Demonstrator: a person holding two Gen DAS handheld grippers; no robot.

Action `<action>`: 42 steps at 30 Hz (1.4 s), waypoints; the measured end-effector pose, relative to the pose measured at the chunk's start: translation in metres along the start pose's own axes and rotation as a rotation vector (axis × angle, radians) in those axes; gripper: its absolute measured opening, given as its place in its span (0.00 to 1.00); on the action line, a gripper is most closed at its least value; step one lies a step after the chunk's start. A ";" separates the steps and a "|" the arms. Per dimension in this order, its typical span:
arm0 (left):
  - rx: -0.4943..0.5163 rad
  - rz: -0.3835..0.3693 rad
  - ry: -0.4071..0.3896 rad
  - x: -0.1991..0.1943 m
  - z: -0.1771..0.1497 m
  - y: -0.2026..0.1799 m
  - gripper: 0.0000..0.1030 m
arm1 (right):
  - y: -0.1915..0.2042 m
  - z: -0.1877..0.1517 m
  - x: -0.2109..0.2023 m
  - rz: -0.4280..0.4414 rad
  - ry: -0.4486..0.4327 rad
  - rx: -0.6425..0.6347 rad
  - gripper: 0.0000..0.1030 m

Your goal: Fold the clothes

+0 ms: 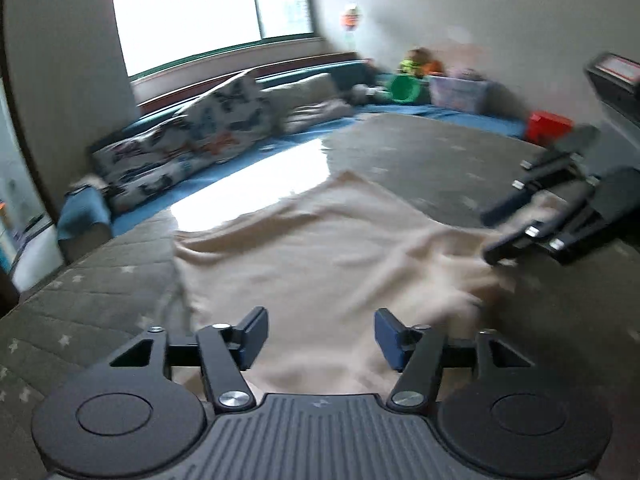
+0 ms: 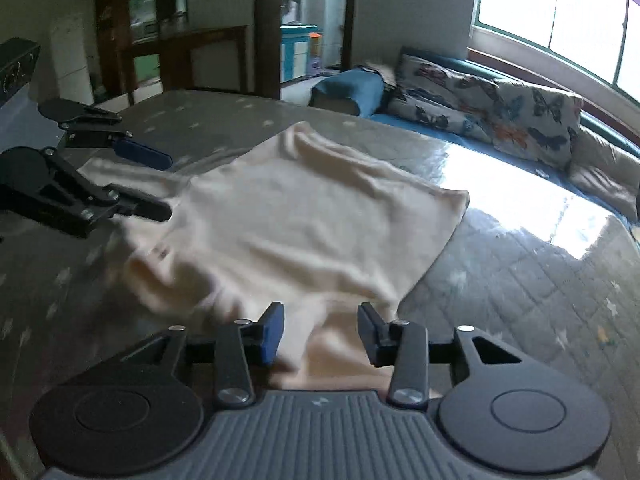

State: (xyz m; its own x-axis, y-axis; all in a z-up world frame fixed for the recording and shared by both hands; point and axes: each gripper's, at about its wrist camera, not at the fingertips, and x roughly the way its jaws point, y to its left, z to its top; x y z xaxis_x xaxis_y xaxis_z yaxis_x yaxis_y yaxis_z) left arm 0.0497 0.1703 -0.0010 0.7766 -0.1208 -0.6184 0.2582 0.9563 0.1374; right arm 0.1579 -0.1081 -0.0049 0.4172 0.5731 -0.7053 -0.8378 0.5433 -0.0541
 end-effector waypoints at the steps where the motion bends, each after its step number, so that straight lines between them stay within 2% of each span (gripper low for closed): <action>1: 0.008 -0.009 0.000 -0.005 -0.006 -0.009 0.66 | 0.006 -0.005 -0.007 0.001 -0.007 -0.025 0.41; 4: 0.046 0.010 0.017 -0.007 -0.019 -0.031 0.66 | 0.029 -0.013 -0.017 -0.031 -0.027 -0.150 0.43; 9: 0.058 0.058 0.034 0.004 -0.029 -0.048 0.65 | 0.065 -0.020 -0.009 -0.066 -0.064 -0.354 0.43; 10: 0.053 0.064 0.037 0.006 -0.029 -0.049 0.58 | 0.074 -0.021 -0.006 -0.077 -0.075 -0.415 0.43; 11: 0.047 0.066 0.041 0.007 -0.029 -0.049 0.48 | 0.081 -0.022 -0.003 -0.088 -0.083 -0.470 0.42; 12: 0.038 0.068 0.047 0.009 -0.030 -0.048 0.43 | 0.089 -0.023 0.000 -0.099 -0.091 -0.525 0.41; 14: 0.009 0.077 0.056 0.011 -0.030 -0.043 0.24 | 0.098 -0.025 0.009 -0.103 -0.092 -0.605 0.39; 17: -0.035 0.086 0.056 0.008 -0.031 -0.033 0.11 | 0.107 -0.029 0.022 -0.127 -0.080 -0.704 0.37; 20: -0.047 0.095 0.037 0.001 -0.029 -0.026 0.07 | 0.112 -0.033 0.029 -0.131 -0.074 -0.766 0.27; 22: -0.048 0.098 0.023 -0.004 -0.026 -0.022 0.07 | 0.113 -0.034 0.030 -0.129 -0.076 -0.771 0.27; 23: -0.049 0.100 0.018 -0.005 -0.025 -0.020 0.07 | 0.113 -0.032 0.030 -0.122 -0.079 -0.757 0.24; 24: -0.049 0.101 0.012 -0.007 -0.024 -0.019 0.06 | 0.112 -0.030 0.029 -0.110 -0.081 -0.732 0.14; 25: -0.048 0.102 0.007 -0.009 -0.023 -0.018 0.06 | 0.109 -0.026 0.027 -0.081 -0.072 -0.679 0.12; 27: -0.052 0.097 -0.005 -0.013 -0.021 -0.015 0.05 | 0.096 -0.014 0.020 0.014 -0.042 -0.504 0.12; 30: -0.049 0.067 -0.023 -0.023 -0.019 -0.011 0.05 | 0.062 0.005 0.009 0.184 0.012 -0.168 0.12; 32: -0.040 0.024 -0.019 -0.028 -0.022 -0.010 0.06 | 0.043 0.011 0.003 0.288 0.047 -0.029 0.12; 34: -0.016 0.022 0.007 -0.027 -0.027 -0.012 0.06 | 0.035 0.010 0.001 0.326 0.062 0.002 0.14; 35: -0.002 0.024 0.025 -0.025 -0.030 -0.013 0.06 | 0.032 0.010 0.002 0.324 0.070 -0.001 0.19; 37: 0.006 0.013 0.048 -0.024 -0.035 -0.014 0.08 | 0.029 0.008 0.004 0.312 0.083 -0.019 0.21; 40: 0.005 0.002 0.057 -0.027 -0.038 -0.012 0.09 | 0.025 0.007 -0.003 0.316 0.039 -0.002 0.20; 42: -0.007 0.007 0.046 -0.029 -0.037 -0.010 0.09 | 0.024 0.011 -0.005 0.264 -0.009 -0.002 0.20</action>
State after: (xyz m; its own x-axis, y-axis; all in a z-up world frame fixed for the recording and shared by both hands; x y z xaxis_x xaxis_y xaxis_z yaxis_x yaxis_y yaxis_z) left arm 0.0036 0.1742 -0.0130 0.7507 -0.1021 -0.6527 0.2491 0.9588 0.1365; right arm 0.1396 -0.0909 0.0055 0.1873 0.7002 -0.6890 -0.9188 0.3730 0.1293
